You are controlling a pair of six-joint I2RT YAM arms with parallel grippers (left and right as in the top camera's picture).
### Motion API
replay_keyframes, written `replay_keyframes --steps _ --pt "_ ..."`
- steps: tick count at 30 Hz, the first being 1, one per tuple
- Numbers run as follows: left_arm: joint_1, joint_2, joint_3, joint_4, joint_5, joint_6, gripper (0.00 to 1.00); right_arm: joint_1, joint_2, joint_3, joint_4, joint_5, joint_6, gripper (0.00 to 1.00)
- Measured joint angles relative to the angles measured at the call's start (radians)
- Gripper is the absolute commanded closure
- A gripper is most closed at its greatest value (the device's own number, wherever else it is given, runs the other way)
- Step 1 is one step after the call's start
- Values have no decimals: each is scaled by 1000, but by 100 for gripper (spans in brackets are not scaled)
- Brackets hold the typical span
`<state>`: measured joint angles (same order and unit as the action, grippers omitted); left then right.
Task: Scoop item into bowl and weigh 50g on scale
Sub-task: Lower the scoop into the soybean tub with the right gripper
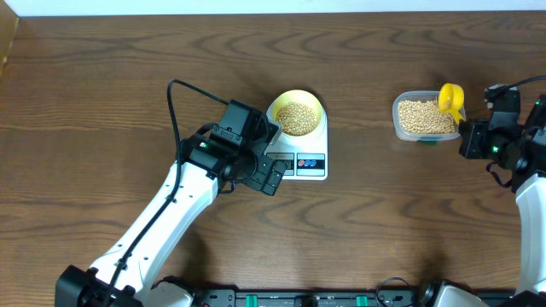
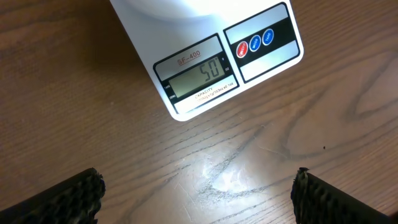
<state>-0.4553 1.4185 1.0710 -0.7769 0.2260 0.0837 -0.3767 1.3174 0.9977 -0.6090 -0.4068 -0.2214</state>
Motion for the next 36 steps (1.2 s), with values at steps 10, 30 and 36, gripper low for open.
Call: replay_keyframes --steps 10,30,36 --pt "0 0 0 0 0 0 2 158 0 0 -5 233 -166 99" --pt "0 0 0 0 0 0 2 266 2 -1 -77 358 117 99" --pt "0 0 0 0 0 0 2 266 10 -11 9 321 321 96"
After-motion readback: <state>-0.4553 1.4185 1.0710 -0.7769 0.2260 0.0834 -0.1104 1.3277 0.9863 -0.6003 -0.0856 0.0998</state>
